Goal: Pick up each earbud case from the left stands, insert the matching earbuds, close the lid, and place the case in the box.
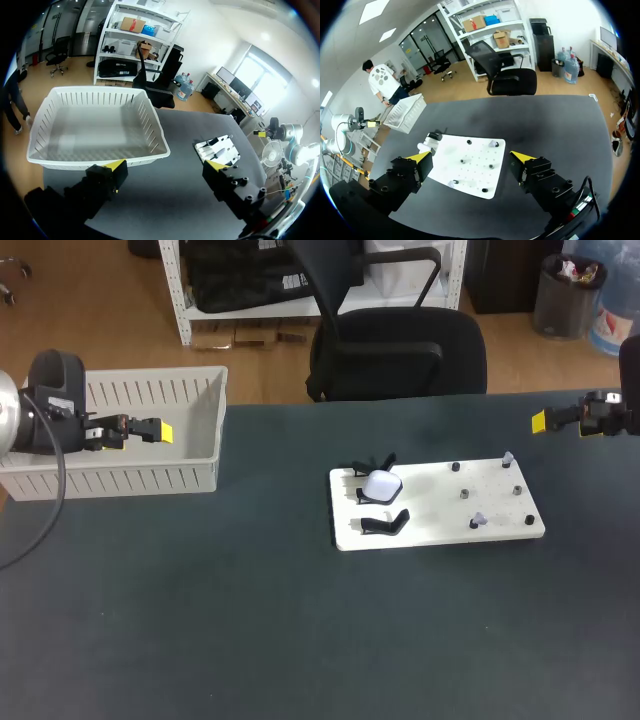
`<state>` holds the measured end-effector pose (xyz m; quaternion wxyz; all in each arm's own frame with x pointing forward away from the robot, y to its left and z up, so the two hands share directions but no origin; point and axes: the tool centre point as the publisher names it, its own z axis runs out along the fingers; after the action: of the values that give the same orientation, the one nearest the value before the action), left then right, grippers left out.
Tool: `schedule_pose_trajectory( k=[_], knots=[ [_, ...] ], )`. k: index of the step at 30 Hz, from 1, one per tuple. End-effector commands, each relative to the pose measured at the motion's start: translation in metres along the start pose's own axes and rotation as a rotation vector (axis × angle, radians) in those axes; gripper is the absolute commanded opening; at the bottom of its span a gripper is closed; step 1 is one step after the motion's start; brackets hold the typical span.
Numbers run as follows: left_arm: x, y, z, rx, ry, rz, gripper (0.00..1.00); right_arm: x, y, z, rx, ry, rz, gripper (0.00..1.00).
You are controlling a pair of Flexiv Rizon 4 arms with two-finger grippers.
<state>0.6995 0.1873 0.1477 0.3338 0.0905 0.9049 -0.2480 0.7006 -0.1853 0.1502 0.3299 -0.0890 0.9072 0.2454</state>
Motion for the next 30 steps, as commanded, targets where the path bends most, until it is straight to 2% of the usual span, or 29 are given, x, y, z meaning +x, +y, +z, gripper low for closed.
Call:
schedule_pose_trajectory(
  k=[1, 13, 14, 15, 16, 17, 18, 19, 22, 25, 27, 30],
  knots=[
    [-0.002, -0.002, 0.0, -0.012, 0.01, -0.003, 1.0, 0.0, 0.0, 0.0, 0.001, 0.0, 0.0, 1.0],
    [-0.002, -0.002, 0.0, -0.012, 0.01, -0.003, 1.0, 0.0, 0.0, 0.0, 0.001, 0.0, 0.0, 1.0],
    [-0.003, -0.007, -0.001, 0.092, -0.024, 0.098, 1.0, 0.0, 0.0, 0.0, 0.001, 0.0, 0.0, 1.0],
    [-0.002, -0.012, -0.003, 0.171, -0.098, 0.203, 1.0, 0.0, 0.0, 0.0, 0.001, 0.0, 0.0, 1.0],
    [-0.001, -0.016, -0.003, 0.215, -0.136, 0.288, 1.0, 0.0, 0.0, 0.0, 0.001, 0.0, 0.0, 1.0],
    [0.0, -0.018, -0.004, 0.335, -0.156, 0.328, 1.0, 0.0, 0.0, 0.0, 0.001, 0.0, 0.0, 1.0],
    [-0.001, -0.019, -0.004, 0.354, -0.192, 0.361, 1.0, 0.0, 0.0, 0.0, 0.001, 0.0, 0.0, 1.0],
    [-0.002, -0.021, -0.006, 0.413, -0.223, 0.415, 1.0, 0.0, 0.0, 0.0, 0.001, 0.0, 0.0, 1.0],
    [-0.005, -0.025, -0.009, 0.509, -0.295, 0.523, 1.0, 0.0, 0.0, 0.0, 0.001, 0.0, 0.0, 1.0],
    [-0.008, -0.028, -0.008, 0.572, -0.325, 0.603, 1.0, 0.0, 0.0, 0.0, 0.001, 0.0, 0.0, 1.0],
    [-0.008, -0.033, -0.009, 0.6, -0.334, 0.683, 1.0, 0.0, 0.0, 0.0, 0.001, 0.0, 0.0, 1.0],
    [-0.012, -0.042, -0.006, 0.583, -0.312, 0.722, 1.0, 0.0, 0.0, 0.0, 0.001, 0.0, 0.0, 1.0]
  ],
)
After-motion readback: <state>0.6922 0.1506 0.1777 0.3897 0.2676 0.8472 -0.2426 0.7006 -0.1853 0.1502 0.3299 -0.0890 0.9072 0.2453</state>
